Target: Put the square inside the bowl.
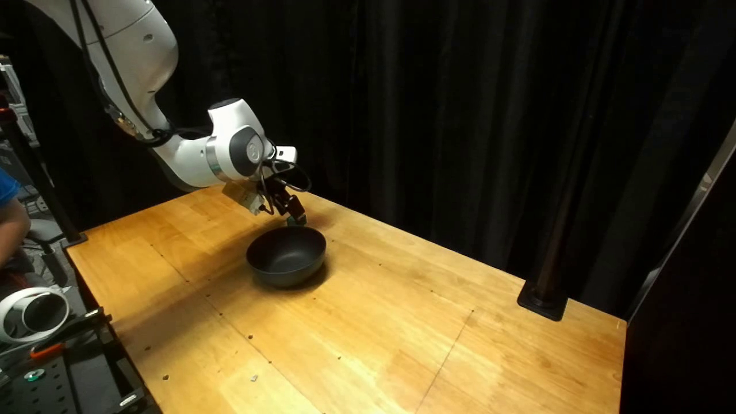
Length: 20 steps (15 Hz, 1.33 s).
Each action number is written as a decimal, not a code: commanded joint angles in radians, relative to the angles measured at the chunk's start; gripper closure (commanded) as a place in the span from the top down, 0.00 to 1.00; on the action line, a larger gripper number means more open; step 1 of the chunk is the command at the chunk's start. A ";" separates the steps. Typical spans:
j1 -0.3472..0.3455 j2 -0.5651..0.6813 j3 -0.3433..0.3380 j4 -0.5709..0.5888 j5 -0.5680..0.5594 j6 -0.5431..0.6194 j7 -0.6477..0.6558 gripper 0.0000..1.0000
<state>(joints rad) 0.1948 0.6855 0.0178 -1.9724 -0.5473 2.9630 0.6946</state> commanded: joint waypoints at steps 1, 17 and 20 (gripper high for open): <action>0.053 0.044 -0.062 0.052 -0.021 0.033 0.036 0.58; 0.090 -0.497 -0.185 -0.275 0.187 -0.467 -0.154 0.17; -0.007 -0.518 -0.130 -0.332 0.290 -0.508 -0.248 0.21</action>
<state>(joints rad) 0.2729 0.2135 -0.1705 -2.2373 -0.3433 2.4834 0.5340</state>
